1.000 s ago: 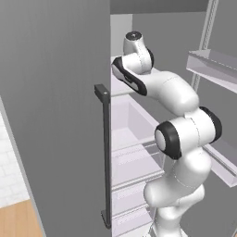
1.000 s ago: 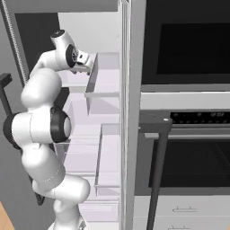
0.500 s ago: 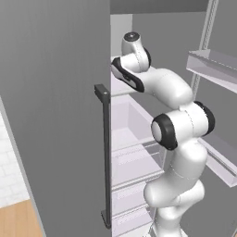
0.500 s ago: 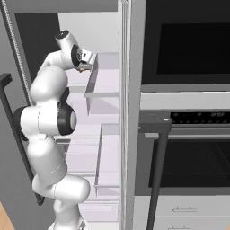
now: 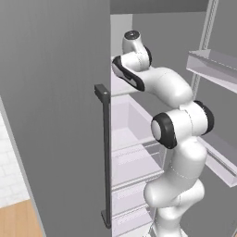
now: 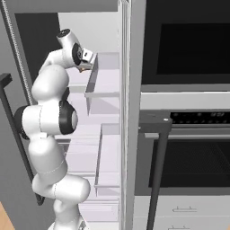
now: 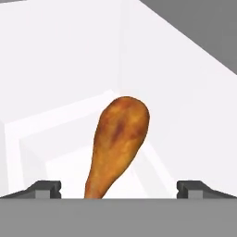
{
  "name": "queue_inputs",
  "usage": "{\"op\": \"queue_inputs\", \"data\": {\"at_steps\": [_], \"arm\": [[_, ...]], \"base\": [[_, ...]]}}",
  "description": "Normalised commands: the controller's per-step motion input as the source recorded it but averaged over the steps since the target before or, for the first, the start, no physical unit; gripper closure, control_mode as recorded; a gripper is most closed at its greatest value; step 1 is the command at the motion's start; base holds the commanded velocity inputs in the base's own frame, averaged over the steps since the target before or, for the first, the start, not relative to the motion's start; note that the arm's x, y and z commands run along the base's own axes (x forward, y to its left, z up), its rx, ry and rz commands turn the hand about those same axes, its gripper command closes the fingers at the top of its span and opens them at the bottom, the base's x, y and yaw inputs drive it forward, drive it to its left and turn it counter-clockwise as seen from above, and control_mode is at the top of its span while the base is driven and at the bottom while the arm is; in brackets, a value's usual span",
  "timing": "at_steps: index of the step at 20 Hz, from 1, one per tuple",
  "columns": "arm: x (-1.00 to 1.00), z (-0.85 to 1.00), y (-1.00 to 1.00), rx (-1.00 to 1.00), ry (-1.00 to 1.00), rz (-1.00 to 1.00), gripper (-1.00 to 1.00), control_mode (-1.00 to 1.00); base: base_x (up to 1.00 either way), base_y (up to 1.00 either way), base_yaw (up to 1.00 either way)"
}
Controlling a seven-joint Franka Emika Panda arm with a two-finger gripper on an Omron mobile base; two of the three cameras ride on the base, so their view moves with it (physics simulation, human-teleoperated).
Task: Place one carrot and one chicken drumstick in each tupperware on the nearby counter, to pack two identical lunches.
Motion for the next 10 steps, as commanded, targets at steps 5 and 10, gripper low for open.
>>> {"op": "queue_inputs", "data": {"at_steps": [5,10], "arm": [[-0.24,-0.16,-0.56,0.0,0.04,-0.08,-1.0,-1.0],[-0.22,0.02,-0.37,0.0,0.02,-0.01,-1.0,-1.0]], "base": [[0.0,0.0,0.0],[0.0,0.0,0.0]]}}
